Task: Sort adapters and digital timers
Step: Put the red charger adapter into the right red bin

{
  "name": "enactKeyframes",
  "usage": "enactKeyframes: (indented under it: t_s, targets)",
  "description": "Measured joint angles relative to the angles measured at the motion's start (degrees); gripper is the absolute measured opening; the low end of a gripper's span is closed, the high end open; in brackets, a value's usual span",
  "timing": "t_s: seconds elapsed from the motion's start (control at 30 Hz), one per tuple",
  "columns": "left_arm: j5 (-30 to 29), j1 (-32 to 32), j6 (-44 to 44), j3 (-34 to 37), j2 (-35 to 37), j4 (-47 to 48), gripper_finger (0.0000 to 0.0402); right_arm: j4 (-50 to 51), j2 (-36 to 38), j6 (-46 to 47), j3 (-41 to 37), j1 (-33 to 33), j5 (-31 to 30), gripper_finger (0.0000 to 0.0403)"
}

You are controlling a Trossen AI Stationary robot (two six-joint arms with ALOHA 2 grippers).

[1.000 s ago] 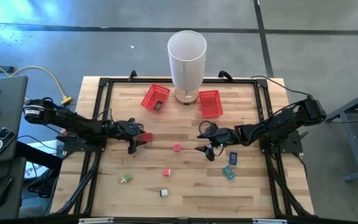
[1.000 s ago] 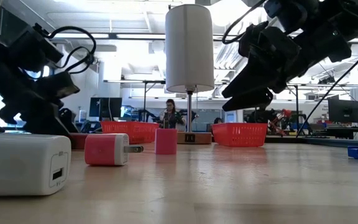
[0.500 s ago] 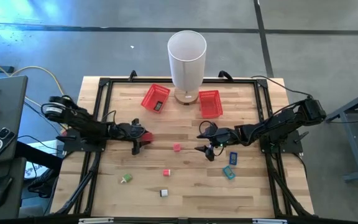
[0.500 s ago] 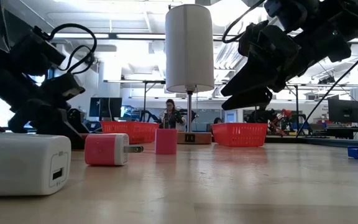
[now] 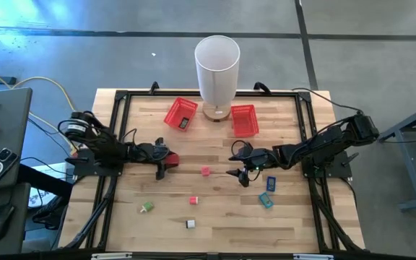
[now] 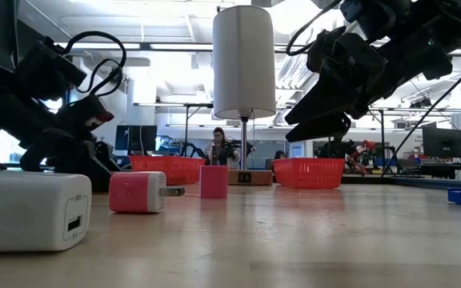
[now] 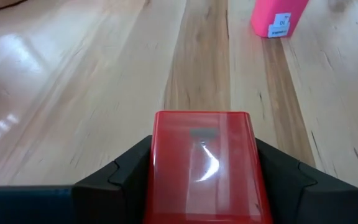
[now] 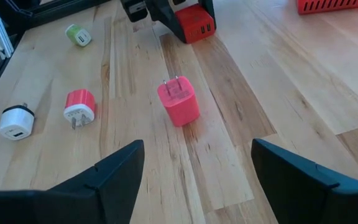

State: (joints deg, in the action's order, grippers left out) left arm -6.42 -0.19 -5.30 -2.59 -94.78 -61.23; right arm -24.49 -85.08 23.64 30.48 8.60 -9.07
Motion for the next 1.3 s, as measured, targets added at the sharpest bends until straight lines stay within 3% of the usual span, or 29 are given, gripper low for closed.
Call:
enactKeyframes:
  t_s: [0.2, 0.37, 0.5, 1.07, 1.3]
  targets:
    - [0.1, 0.0, -2.9, -0.6, -0.1, -3.5, 0.0204, -0.1, 0.0, 1.0, 0.0, 0.0, 0.0, 0.0286]
    - [-1.7, -0.3, -0.1, -2.6, -0.1, -4.2, 0.0204, -1.0, 0.0, 5.0, 0.0, 0.0, 0.0, 0.0286]
    - [-4.4, -2.7, 5.8, -5.3, 0.0, -4.4, 0.0203, -1.0, 0.0, 6.7, 0.0, 0.0, 0.0, 0.0286]
    - [-26.9, -15.0, 36.1, -20.2, 0.1, -2.7, 0.0203, -6.4, 0.0, 9.6, 0.0, 0.0, 0.0, 0.0286]
    - [-29.9, -17.1, 45.3, -27.9, 0.1, 1.7, 0.0203, -11.9, 0.0, 9.4, 0.0, 0.0, -0.3, 0.0286]
